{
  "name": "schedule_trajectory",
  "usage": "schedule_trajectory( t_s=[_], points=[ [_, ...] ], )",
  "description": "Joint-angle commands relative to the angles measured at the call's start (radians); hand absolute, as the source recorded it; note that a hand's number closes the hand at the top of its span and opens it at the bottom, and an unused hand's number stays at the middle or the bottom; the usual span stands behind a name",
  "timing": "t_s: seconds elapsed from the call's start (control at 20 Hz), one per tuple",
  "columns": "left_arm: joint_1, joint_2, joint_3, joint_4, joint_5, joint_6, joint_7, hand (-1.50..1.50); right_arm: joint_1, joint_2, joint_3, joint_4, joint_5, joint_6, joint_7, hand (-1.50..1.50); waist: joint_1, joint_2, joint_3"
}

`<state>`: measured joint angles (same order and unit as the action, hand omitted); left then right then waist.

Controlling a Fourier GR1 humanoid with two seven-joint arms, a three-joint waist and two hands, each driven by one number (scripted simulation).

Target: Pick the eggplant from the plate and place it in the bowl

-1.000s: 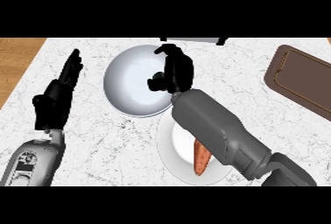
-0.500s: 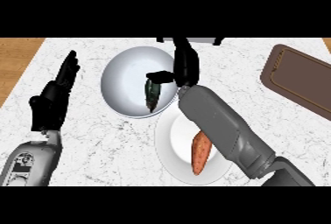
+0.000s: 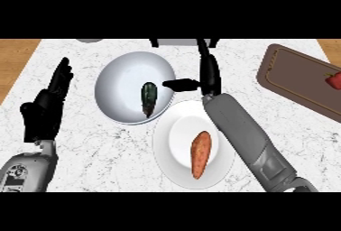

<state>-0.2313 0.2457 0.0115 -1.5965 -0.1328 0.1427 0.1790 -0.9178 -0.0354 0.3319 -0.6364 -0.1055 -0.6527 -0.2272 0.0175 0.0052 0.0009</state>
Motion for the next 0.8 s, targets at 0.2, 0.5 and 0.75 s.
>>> schedule_trajectory(
  t_s=[0.2, 0.5, 0.75],
  points=[
    [0.044, -0.004, 0.011, -0.049, -0.019, 0.004, 0.024, 0.0, 0.319, -0.048, 0.066, -0.343, 0.009, 0.127, -0.026, -1.5, -0.032, -0.012, -0.001],
    [-0.012, 0.013, 0.065, 0.041, 0.009, -0.046, -0.011, 0.0, 0.442, -0.114, 0.07, -0.544, 0.06, 0.211, 0.023, -1.5, -0.024, -0.007, -0.001],
    [-0.017, -0.025, 0.06, 0.078, -0.008, -0.044, -0.055, 0.0, 0.516, -0.134, 0.011, -0.617, 0.08, 0.291, -0.003, -1.5, -0.021, -0.005, -0.001]
  ],
)
